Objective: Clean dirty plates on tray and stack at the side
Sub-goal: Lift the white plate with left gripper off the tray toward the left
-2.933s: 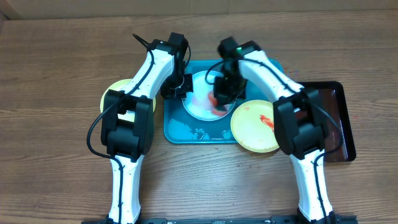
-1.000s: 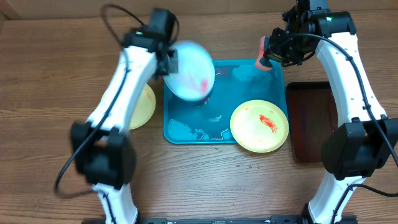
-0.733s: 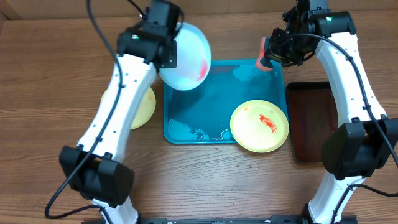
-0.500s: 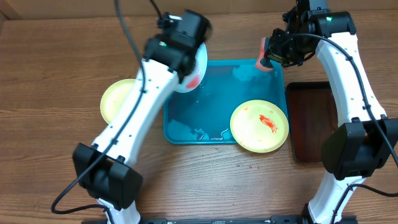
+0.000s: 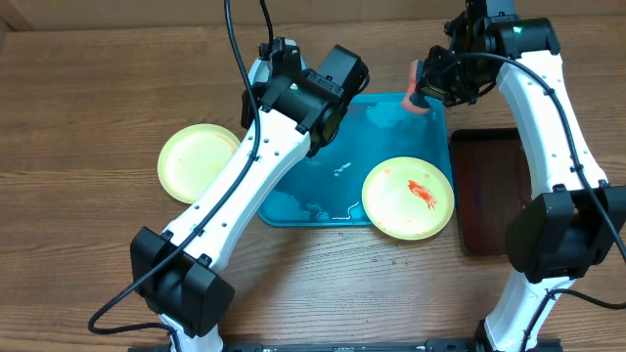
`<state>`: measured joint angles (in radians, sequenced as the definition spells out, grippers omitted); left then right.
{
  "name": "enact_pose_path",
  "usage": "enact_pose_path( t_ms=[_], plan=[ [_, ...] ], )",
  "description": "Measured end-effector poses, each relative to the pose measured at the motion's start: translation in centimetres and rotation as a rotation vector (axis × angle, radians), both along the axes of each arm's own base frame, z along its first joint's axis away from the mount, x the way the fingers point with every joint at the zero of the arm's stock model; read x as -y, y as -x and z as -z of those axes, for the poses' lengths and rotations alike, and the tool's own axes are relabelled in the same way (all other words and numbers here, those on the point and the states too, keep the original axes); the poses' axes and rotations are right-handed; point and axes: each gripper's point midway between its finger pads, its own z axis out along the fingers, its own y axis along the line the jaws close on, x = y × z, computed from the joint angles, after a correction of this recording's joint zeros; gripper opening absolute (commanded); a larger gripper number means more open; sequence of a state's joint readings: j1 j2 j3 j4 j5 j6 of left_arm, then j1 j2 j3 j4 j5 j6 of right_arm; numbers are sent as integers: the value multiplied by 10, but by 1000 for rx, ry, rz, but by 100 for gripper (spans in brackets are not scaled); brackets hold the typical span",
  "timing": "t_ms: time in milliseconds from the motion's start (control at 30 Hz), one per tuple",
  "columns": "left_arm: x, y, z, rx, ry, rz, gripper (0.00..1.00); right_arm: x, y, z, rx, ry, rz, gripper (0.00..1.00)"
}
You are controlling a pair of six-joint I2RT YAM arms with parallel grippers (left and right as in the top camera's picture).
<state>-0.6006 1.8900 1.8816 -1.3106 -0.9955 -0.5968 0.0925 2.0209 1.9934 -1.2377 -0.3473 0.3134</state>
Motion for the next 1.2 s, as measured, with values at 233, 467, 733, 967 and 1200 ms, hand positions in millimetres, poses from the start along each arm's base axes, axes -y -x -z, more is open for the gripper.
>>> enact_pose_path(
  t_ms=[233, 467, 733, 967, 1200],
  plan=[
    [11, 3, -14, 74, -54, 9, 4, 0, 3, 1, -12, 1, 0, 4],
    [18, 7, -34, 157, -157, 20, 4, 0, 3, 1, -12, 1, 0, 4],
    [30, 14, -63, 271, -285, 36, 4, 0, 3, 1, -12, 1, 0, 4],
    [49, 24, -78, 338, -345, 72, 4, 0, 3, 1, -12, 1, -1, 4],
    [50, 25, -81, 351, -359, 71, 4, 0, 3, 1, -9, 3, -7, 4]
  ],
)
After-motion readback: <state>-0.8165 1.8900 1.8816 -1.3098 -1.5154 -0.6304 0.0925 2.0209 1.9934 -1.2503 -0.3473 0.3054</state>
